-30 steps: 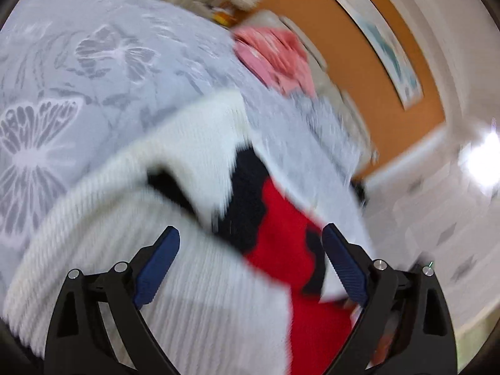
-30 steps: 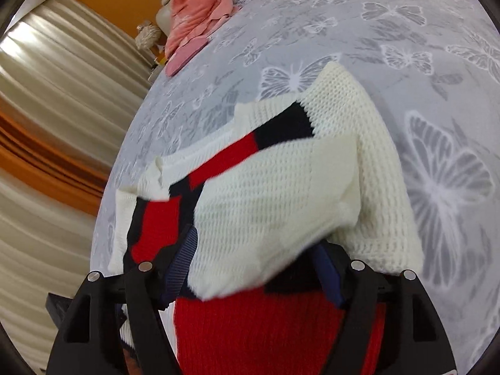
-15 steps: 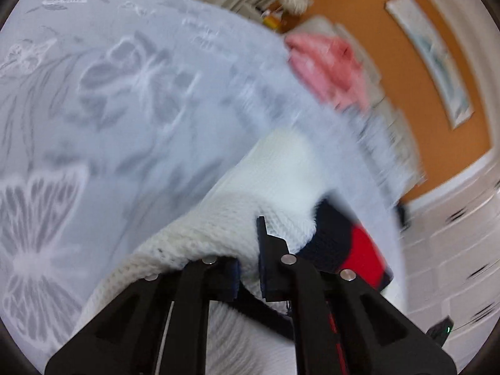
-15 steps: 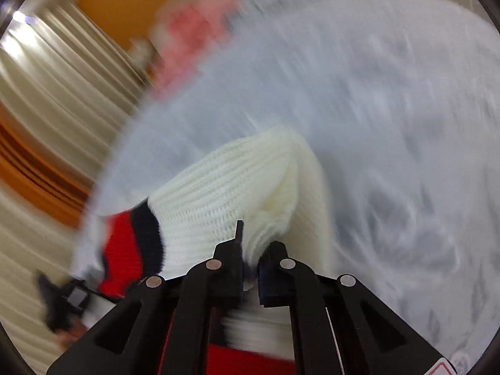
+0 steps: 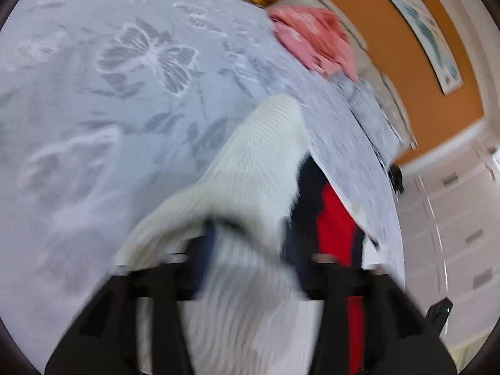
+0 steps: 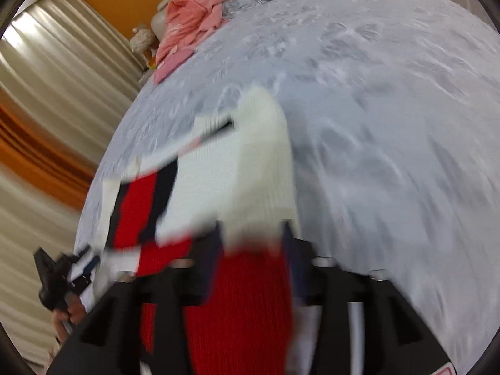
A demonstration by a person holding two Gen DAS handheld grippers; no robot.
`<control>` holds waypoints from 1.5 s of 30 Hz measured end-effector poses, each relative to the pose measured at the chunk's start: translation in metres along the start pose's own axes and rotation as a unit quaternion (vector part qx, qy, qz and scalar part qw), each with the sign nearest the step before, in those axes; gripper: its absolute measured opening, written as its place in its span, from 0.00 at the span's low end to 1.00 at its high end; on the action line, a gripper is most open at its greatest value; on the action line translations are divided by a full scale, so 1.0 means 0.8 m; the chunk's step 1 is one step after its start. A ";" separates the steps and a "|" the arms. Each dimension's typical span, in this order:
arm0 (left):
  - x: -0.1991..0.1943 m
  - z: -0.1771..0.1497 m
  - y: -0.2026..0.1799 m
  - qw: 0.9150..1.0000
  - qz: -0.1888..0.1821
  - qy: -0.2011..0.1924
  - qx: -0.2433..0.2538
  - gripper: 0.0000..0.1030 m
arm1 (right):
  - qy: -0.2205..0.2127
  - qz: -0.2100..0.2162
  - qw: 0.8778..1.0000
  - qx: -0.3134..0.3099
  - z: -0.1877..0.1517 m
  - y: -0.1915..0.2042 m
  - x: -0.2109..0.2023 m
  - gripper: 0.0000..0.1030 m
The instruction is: Fold small clothes
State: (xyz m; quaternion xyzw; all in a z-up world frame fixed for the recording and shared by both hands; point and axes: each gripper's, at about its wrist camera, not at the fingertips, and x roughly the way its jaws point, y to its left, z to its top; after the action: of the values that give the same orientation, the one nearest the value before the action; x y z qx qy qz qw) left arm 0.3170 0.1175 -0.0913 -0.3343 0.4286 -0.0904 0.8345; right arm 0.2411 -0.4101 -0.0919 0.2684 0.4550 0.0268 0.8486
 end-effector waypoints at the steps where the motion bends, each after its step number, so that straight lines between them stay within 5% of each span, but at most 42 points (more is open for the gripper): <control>1: -0.023 -0.011 0.006 1.000 0.003 -0.002 0.003 0.78 | 0.023 -0.001 1.000 -0.004 -0.032 -0.007 -0.017 0.57; 5: -0.098 -0.065 0.057 0.999 0.035 0.009 -0.021 0.83 | 0.090 0.010 0.996 0.021 -0.130 -0.033 -0.039 0.57; 8: -0.121 -0.105 0.095 0.995 0.056 0.040 -0.069 0.83 | 0.104 0.026 0.993 0.050 -0.157 -0.038 -0.045 0.57; 13: -0.141 -0.162 0.086 0.994 0.044 0.077 -0.063 0.87 | 0.148 0.062 0.983 0.088 -0.208 -0.024 -0.066 0.57; 18: -0.138 -0.173 0.075 0.993 0.048 0.104 -0.042 0.84 | 0.171 0.054 0.981 0.078 -0.267 0.001 -0.066 0.58; 19: -0.138 -0.173 0.076 0.992 0.048 0.111 -0.046 0.70 | 0.164 0.047 0.983 0.067 -0.270 0.008 -0.067 0.58; 20: -0.134 -0.172 0.077 0.990 0.041 0.124 -0.053 0.54 | 0.161 0.041 0.984 0.062 -0.269 0.012 -0.065 0.47; 21: -0.130 -0.173 0.081 0.987 0.034 0.143 -0.067 0.10 | 0.160 0.042 0.984 0.061 -0.267 0.015 -0.064 0.24; 22: -0.125 -0.176 0.089 0.981 0.020 0.168 -0.099 0.11 | 0.162 0.051 0.983 0.068 -0.267 0.014 -0.062 0.08; 28: -0.181 -0.185 0.067 0.986 0.009 0.147 -0.077 0.10 | 0.076 0.037 0.995 0.057 -0.249 0.017 -0.147 0.06; 34: -0.239 -0.220 0.026 0.983 -0.037 0.175 -0.047 0.10 | 0.036 0.022 0.998 0.046 -0.264 -0.005 -0.246 0.06; 45: -0.386 -0.325 0.004 0.978 -0.054 0.200 -0.034 0.10 | 0.050 0.005 0.997 0.050 -0.390 -0.027 -0.378 0.06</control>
State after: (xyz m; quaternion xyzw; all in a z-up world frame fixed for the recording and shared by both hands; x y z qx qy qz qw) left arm -0.0758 0.1302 0.0024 -0.3603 0.5708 -0.1863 0.7140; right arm -0.1850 -0.3814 -0.0107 0.3111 0.4966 0.0222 0.8100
